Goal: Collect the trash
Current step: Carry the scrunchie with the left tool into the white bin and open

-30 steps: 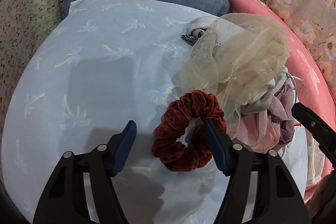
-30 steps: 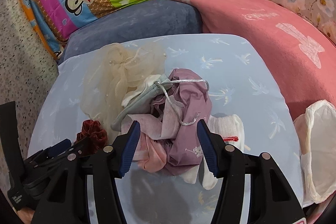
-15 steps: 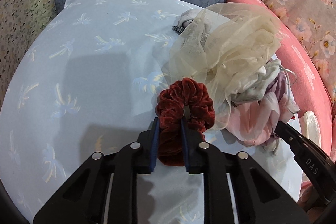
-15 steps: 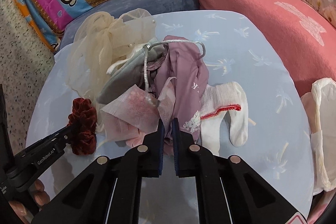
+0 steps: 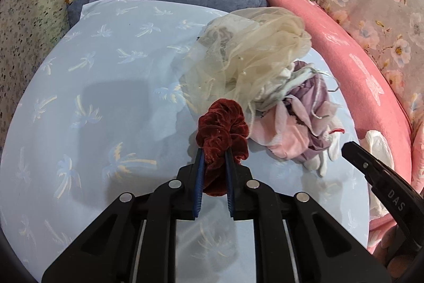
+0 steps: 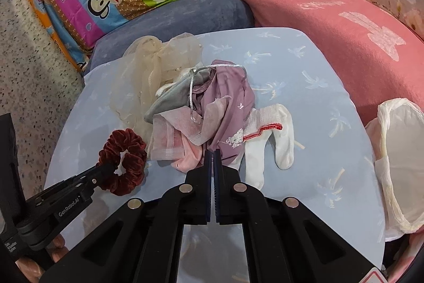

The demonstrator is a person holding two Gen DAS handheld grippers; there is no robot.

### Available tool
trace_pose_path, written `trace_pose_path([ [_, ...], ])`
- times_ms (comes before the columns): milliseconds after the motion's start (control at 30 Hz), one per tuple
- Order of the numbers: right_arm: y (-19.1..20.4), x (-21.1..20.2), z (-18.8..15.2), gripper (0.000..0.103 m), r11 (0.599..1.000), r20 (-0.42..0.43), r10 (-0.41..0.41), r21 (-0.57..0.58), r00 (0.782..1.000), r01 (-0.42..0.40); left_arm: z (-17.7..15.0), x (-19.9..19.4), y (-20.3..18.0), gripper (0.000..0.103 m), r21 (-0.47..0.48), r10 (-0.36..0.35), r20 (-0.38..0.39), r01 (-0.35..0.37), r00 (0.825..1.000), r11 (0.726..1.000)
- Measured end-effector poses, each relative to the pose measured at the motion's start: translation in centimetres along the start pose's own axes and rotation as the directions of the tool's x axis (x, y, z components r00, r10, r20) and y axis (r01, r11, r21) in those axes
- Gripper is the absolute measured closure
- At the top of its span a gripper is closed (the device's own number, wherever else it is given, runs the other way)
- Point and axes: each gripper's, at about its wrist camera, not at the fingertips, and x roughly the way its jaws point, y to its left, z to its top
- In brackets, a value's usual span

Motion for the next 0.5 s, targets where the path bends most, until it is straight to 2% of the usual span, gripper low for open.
trace_pose_path([
  [133,0.3,0.0,0.7,0.086,1.000,0.008,0.003,-0.008,1.000,-0.003,0.0,-0.6,-0.5,0.089,0.011,-0.006,0.014,0.006,1.000,1.000],
  [500,0.8,3.6,2.4,0.086,1.000,-0.016,0.007,0.020,1.000,-0.006,0.8,-0.7,-0.6,0.089,0.019,-0.007,0.027,0.006,1.000,1.000],
])
